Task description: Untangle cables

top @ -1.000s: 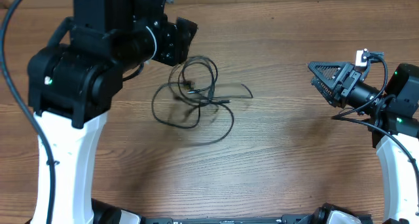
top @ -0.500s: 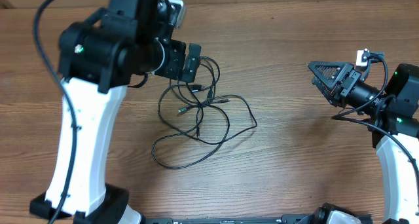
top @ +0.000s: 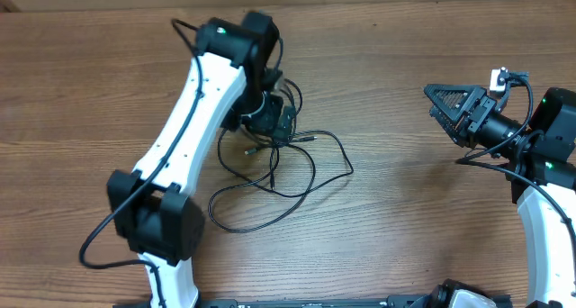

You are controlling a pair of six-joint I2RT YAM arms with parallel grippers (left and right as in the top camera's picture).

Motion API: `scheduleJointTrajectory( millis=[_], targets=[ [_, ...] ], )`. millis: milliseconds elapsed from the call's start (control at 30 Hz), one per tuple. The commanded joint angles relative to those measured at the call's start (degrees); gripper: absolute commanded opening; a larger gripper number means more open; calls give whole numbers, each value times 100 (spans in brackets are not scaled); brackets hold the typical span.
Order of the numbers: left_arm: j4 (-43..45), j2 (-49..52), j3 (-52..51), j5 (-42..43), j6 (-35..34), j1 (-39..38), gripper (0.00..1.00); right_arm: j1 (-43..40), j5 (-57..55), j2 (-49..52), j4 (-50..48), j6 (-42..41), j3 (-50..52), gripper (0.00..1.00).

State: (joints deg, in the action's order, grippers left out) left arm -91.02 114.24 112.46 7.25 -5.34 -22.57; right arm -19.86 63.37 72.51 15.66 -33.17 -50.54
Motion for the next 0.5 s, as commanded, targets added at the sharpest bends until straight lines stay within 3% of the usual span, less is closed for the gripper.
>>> scheduleJointTrajectory(
  millis=[0, 167, 467],
  targets=[
    [155, 164, -337, -118, 192, -168, 100, -13, -177, -37, -31, 48, -33, 100],
    [715, 267, -1040, -575, -72, -313, 100, -13, -186, -37, -28, 48, -33, 100],
    [1840, 267, -2455, -621, -201, -313, 99, -13, -188, -37, -31, 48, -33, 100]
  ],
)
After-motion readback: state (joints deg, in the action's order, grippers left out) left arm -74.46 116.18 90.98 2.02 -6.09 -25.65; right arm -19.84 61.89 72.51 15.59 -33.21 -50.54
